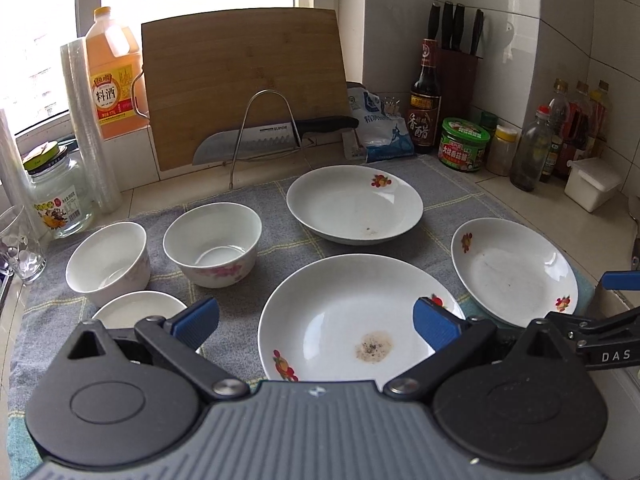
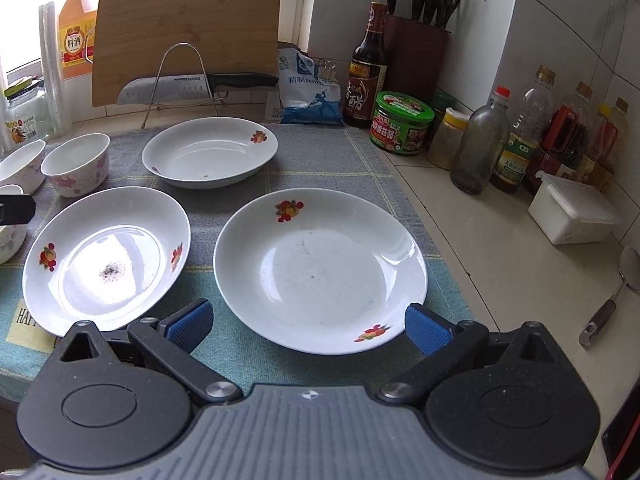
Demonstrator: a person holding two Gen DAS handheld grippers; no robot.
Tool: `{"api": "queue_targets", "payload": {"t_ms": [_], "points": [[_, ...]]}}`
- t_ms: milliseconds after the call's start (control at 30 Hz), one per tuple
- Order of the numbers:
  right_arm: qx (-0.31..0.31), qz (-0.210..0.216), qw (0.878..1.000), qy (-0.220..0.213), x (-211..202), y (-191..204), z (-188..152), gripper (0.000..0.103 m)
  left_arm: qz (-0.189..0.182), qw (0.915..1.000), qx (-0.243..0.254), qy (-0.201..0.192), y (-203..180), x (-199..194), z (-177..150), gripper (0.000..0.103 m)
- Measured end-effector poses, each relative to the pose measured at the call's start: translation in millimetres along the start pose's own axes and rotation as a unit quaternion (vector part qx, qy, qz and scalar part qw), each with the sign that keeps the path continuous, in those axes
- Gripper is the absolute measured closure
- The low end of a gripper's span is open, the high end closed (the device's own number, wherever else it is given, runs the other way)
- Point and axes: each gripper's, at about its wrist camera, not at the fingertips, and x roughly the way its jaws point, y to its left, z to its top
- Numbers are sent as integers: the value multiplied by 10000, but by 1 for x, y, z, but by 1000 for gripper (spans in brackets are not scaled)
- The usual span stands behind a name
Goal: Organize plates and bowls
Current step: 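Move the left gripper to the rim of a white flower-print plate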
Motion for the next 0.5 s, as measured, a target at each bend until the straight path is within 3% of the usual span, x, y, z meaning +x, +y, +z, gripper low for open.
{"api": "queue_targets", "payload": {"t_ms": [100, 267, 500], "points": [[76, 114, 9998, 139, 13, -15, -6, 0, -14, 10000, -15, 55, -3, 7, 3, 1], [-93, 350, 9988, 334, 33, -37, -15, 0, -429, 9981, -373, 239, -9, 23, 12, 1], [-759, 1079, 9901, 472, 59, -55, -15, 0, -316, 9984, -158, 435, -51, 47, 34, 1]]}}
